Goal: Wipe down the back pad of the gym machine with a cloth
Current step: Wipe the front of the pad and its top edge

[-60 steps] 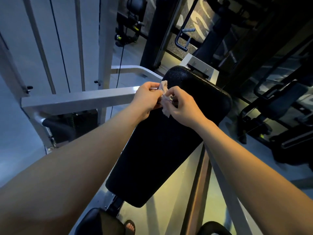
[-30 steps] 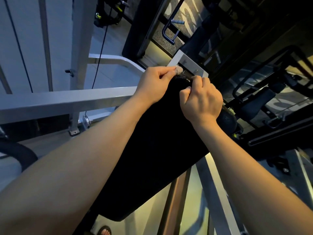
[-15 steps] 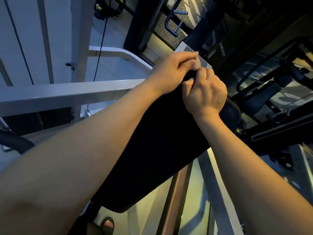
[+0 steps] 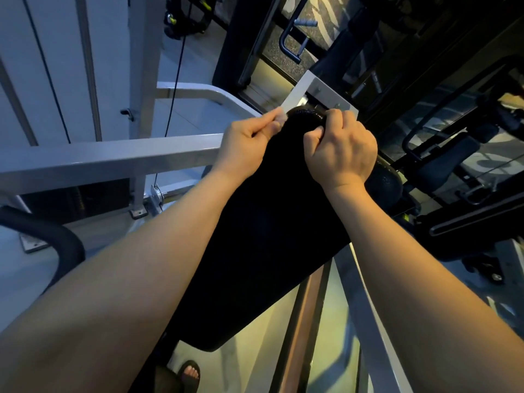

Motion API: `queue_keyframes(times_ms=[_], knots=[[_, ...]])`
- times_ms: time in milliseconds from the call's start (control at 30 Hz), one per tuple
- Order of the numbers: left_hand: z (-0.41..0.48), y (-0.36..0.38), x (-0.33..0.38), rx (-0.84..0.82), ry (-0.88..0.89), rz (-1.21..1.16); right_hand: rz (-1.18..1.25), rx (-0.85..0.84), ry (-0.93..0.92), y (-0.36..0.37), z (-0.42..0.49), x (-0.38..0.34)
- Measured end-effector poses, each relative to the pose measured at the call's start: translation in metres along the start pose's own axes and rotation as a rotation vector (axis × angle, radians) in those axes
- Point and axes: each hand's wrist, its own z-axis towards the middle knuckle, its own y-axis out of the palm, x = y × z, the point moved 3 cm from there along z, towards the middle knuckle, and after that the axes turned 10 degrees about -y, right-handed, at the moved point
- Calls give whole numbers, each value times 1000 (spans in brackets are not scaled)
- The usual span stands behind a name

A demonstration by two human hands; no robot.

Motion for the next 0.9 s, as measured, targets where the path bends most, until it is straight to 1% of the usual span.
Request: queue_keyframes(times_ms=[67, 133, 267, 333, 367, 433, 533, 600, 667, 800, 833, 900], knots=[[16, 6, 17, -61, 43, 9, 4, 5, 9, 1, 0, 0], [14, 2, 10, -73, 50, 23, 20, 10, 17, 2, 0, 0], [-42, -17, -60, 3, -108, 71, 23, -2, 15, 1, 0, 1], [-59, -22, -82, 62, -177, 88, 18, -11, 15, 2, 0, 1], [-56, -21, -79, 89, -184, 63, 17, -16, 14, 2, 0, 1], [-39, -11, -51, 122, -144, 0, 15, -31, 6, 1, 1, -1], [-9, 7, 17, 75, -12, -48, 11, -36, -7, -2, 2, 0], [-2, 15, 35, 38, 66, 1, 29, -23, 29, -5, 2, -2], [-12, 13, 16, 47, 57, 76, 52, -23, 79, -6, 0, -3], [-59, -8, -63, 111, -119, 71, 32, -52, 104, -2, -1, -5], [-62, -12, -74, 129, -142, 78, 22, -51, 113, -1, -1, -4], [-49, -15, -73, 140, -136, 74, -3, -41, 129, 0, -1, -6]])
